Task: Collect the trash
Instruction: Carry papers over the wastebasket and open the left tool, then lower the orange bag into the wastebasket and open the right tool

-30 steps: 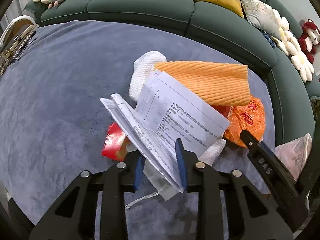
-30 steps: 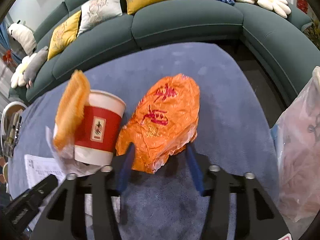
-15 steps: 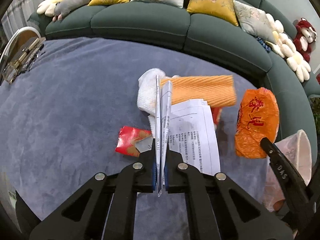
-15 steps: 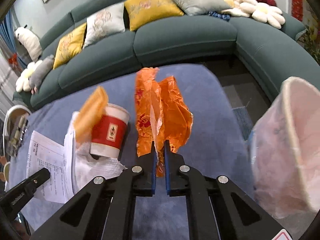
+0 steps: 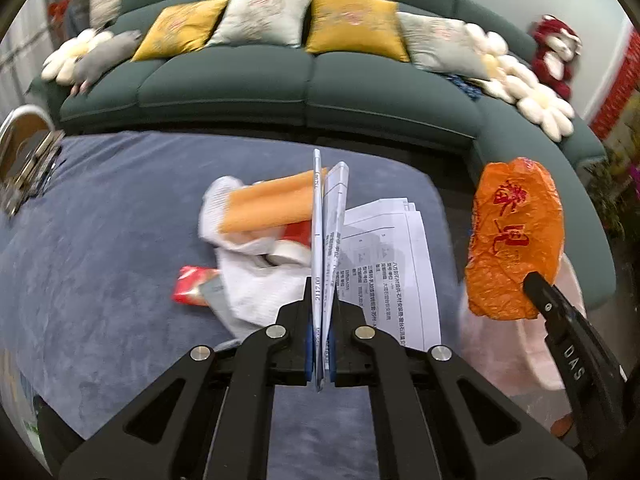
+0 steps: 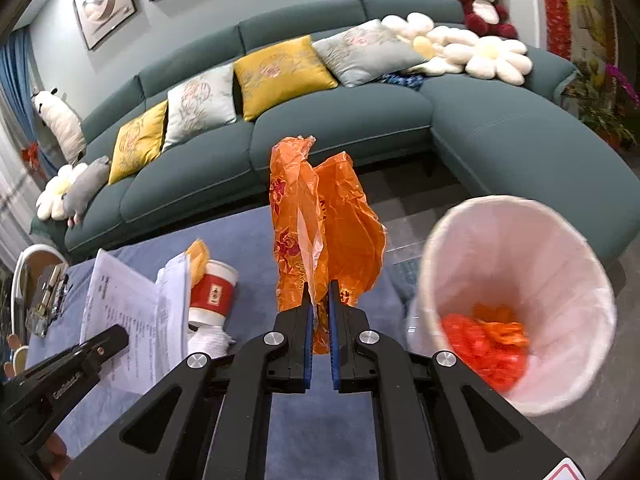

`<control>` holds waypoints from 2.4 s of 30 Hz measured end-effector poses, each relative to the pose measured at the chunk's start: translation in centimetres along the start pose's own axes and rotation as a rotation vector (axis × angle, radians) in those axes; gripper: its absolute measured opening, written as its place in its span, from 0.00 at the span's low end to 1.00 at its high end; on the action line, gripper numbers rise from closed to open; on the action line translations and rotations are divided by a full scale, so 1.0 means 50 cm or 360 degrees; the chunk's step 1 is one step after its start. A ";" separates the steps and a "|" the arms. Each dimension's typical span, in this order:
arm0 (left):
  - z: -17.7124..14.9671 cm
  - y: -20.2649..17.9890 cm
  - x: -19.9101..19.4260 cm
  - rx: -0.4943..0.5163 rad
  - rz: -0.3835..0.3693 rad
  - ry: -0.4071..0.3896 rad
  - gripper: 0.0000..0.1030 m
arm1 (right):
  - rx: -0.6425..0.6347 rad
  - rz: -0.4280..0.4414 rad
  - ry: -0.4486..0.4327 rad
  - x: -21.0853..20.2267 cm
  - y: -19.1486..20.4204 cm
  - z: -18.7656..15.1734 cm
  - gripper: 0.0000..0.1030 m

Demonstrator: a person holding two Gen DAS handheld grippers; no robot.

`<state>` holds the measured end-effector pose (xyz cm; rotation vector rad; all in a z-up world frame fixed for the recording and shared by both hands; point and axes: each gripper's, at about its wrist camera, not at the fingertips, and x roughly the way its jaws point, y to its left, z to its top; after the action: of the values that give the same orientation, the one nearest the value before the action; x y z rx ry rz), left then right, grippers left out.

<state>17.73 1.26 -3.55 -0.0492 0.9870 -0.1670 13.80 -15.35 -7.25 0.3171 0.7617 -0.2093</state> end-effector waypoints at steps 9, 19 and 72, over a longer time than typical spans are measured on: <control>-0.011 -0.168 -0.039 0.0201 -0.0130 -0.0043 0.04 | 0.0125 -0.0122 -0.0114 -0.096 -0.147 0.006 0.06; -0.040 -0.339 -0.045 0.0401 -0.0243 -0.0027 0.04 | 0.0284 -0.0277 -0.0162 -0.157 -0.320 -0.007 0.06; -0.034 -0.293 -0.038 0.0323 -0.0156 -0.0062 0.64 | 0.0232 -0.0258 -0.0207 -0.183 -0.330 0.010 0.43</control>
<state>13.56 -12.83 -1.19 0.0846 0.9249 -0.3542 2.70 -30.25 -3.85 0.3760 0.6445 -0.4356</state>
